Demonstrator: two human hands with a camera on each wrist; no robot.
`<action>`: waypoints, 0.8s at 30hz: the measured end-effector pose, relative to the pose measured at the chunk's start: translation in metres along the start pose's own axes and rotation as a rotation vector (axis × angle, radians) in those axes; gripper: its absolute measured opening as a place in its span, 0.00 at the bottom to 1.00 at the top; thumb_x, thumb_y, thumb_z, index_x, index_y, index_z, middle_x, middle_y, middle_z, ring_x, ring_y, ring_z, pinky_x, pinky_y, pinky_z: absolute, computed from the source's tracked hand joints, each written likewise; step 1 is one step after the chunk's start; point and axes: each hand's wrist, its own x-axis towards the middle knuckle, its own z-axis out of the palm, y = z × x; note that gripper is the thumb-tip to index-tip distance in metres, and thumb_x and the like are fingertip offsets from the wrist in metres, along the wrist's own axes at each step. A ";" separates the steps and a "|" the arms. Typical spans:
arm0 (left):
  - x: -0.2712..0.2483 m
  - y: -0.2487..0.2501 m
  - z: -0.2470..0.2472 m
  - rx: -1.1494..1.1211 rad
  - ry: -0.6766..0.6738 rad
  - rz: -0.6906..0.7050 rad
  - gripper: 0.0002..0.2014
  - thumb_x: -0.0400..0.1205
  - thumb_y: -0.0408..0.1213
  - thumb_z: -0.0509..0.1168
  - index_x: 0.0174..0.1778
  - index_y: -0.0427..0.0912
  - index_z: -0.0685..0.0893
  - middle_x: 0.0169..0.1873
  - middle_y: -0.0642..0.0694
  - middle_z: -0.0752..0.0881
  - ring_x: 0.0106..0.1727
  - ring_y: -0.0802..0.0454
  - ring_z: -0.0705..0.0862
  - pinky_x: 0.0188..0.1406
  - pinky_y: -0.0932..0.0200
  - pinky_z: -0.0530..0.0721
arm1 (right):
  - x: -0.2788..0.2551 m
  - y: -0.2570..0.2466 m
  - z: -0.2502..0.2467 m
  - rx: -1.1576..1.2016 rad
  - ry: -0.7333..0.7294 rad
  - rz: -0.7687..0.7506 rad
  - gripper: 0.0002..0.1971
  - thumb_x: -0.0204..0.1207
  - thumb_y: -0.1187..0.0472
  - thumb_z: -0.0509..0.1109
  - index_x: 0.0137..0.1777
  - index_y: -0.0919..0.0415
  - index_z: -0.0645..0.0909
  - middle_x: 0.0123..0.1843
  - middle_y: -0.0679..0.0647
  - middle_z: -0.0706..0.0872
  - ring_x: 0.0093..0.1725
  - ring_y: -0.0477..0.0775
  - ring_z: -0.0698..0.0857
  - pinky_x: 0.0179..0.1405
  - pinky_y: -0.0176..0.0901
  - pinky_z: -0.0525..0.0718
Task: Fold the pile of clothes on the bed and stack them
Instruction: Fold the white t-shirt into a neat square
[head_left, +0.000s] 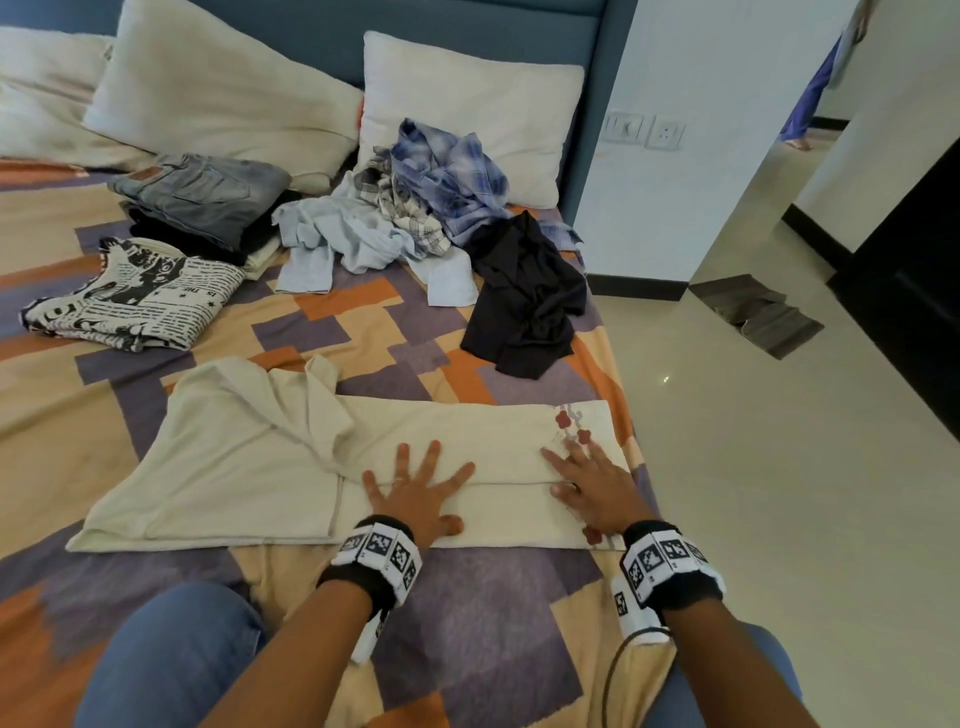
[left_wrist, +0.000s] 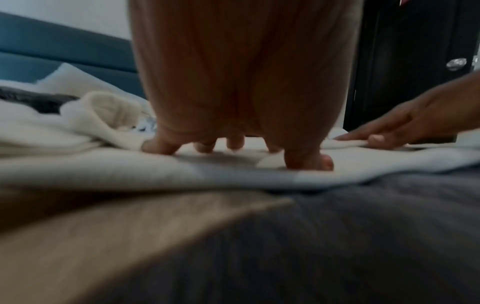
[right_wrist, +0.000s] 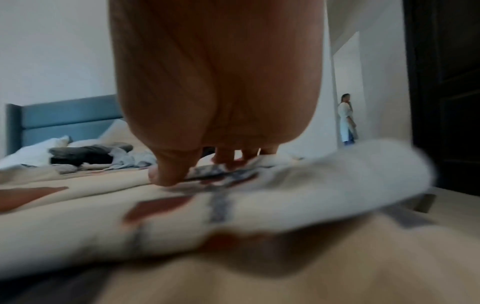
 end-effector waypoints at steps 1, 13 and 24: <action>-0.001 0.002 0.006 0.021 -0.001 -0.006 0.35 0.83 0.62 0.56 0.77 0.79 0.37 0.81 0.58 0.26 0.82 0.37 0.27 0.72 0.18 0.41 | -0.001 0.009 -0.002 0.012 -0.007 0.074 0.29 0.88 0.43 0.52 0.87 0.41 0.49 0.89 0.51 0.47 0.87 0.61 0.49 0.80 0.65 0.56; -0.002 0.006 0.010 0.103 -0.021 0.007 0.36 0.86 0.56 0.54 0.65 0.88 0.27 0.74 0.51 0.14 0.76 0.28 0.21 0.66 0.12 0.37 | 0.074 0.023 -0.044 0.586 0.391 0.589 0.25 0.82 0.47 0.67 0.71 0.64 0.75 0.66 0.66 0.83 0.66 0.72 0.80 0.66 0.63 0.76; 0.001 0.003 0.008 0.079 -0.054 0.034 0.33 0.86 0.58 0.53 0.68 0.89 0.33 0.77 0.53 0.18 0.76 0.28 0.21 0.66 0.13 0.36 | 0.047 0.007 -0.029 0.442 0.713 -0.031 0.08 0.84 0.60 0.64 0.55 0.61 0.83 0.50 0.55 0.86 0.47 0.55 0.84 0.46 0.50 0.84</action>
